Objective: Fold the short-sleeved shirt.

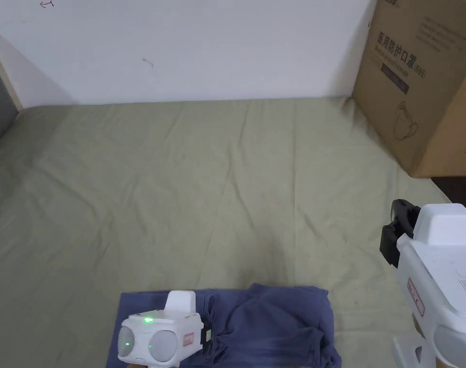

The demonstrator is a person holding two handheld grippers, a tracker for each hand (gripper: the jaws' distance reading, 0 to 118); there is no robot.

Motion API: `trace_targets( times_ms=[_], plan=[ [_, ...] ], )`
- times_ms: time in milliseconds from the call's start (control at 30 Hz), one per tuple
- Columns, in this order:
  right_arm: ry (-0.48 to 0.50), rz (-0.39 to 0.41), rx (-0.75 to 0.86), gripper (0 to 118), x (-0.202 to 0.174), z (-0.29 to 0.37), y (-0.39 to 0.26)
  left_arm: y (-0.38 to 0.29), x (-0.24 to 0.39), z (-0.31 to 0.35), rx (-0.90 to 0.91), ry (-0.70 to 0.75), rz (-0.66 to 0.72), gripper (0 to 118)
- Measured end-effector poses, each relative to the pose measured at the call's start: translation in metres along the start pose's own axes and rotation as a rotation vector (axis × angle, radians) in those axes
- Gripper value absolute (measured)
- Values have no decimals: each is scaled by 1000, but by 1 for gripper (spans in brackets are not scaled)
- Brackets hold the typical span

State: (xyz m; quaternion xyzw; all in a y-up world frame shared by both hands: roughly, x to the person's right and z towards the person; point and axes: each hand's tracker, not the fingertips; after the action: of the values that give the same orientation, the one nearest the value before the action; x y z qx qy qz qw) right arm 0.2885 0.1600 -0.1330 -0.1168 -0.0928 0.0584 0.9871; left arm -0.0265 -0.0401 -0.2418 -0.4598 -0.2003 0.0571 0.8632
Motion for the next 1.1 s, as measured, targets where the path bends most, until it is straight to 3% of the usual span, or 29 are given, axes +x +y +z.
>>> trace_targets(
  times_ms=[300,467,533,600,633,667,700,767,933,1000,1100],
  plan=[
    [30,-4,16,0,-14,-4,7,52,-81,87,108,-199,165,0],
    [51,-15,15,0,-24,-5,8,53,-141,93,72,-283,279,0],
    [60,-10,15,0,-26,-7,7,50,-167,86,26,-304,334,5],
    [67,-9,17,0,-29,-8,6,39,-202,70,-6,-275,419,22],
    [70,-9,15,0,-30,-8,7,36,-211,66,-8,-273,438,38],
    [72,-9,11,0,-32,-9,7,33,-222,62,-5,-272,441,67],
    [73,-4,7,0,-33,-10,6,42,-190,74,-5,-263,472,86],
    [75,3,-1,0,-35,-12,5,34,-177,83,-2,-226,482,111],
    [74,12,-18,0,-36,-20,-1,21,-198,54,-39,-293,555,108],
    [70,7,-28,0,-35,-22,-3,16,-209,43,-52,-289,560,96],
    [63,11,-41,0,-34,-25,-6,20,-229,34,-61,-268,529,63]
  ],
)
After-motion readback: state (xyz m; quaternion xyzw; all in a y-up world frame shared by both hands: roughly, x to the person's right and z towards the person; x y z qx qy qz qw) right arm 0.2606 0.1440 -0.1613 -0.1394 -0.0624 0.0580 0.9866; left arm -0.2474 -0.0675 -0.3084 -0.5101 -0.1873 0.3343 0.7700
